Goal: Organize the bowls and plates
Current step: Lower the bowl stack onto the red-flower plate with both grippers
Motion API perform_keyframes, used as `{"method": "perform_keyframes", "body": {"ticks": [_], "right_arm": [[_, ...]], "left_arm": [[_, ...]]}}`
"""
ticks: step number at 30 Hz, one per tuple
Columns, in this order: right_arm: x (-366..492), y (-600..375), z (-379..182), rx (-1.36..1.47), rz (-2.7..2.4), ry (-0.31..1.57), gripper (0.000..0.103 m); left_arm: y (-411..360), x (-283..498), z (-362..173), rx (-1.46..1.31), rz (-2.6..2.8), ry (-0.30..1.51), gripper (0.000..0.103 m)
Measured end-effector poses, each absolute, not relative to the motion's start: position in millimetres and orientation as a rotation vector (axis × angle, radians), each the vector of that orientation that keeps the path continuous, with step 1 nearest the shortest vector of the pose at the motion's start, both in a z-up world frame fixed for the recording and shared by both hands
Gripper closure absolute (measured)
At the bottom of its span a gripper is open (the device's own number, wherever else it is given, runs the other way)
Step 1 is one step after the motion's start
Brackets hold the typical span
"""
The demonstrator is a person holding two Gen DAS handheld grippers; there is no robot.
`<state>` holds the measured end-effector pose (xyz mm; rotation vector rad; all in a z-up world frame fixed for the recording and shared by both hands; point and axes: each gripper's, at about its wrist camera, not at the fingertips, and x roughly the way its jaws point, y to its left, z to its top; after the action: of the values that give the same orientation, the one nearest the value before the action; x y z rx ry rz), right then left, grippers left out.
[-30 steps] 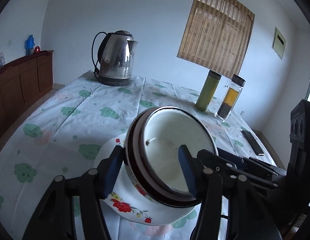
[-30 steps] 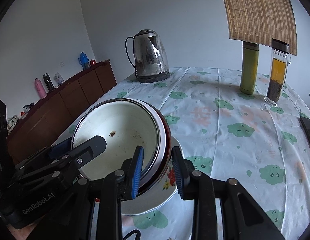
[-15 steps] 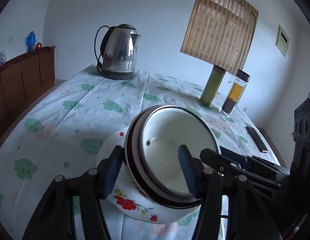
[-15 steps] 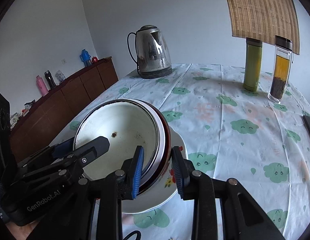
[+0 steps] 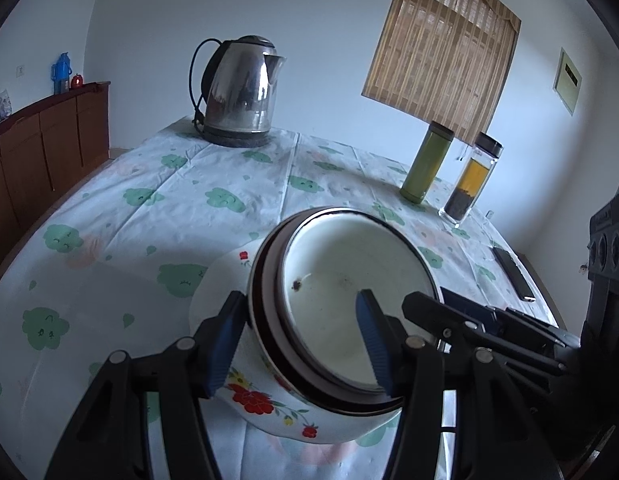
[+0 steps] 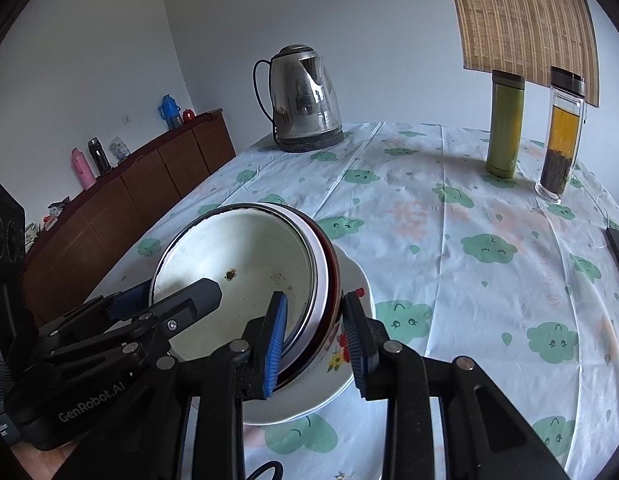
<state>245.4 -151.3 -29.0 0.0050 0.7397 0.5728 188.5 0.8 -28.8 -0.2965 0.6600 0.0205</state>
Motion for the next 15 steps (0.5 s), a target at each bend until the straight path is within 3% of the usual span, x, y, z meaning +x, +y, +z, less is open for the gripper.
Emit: {"method": "perform_keyframes", "body": {"ticks": [15], "right_arm": [[247.7, -148.9, -32.1, 0.005, 0.575, 0.76, 0.071]], "left_arm": [[3.7, 191.6, -34.2, -0.314, 0.02, 0.685, 0.048]]}}
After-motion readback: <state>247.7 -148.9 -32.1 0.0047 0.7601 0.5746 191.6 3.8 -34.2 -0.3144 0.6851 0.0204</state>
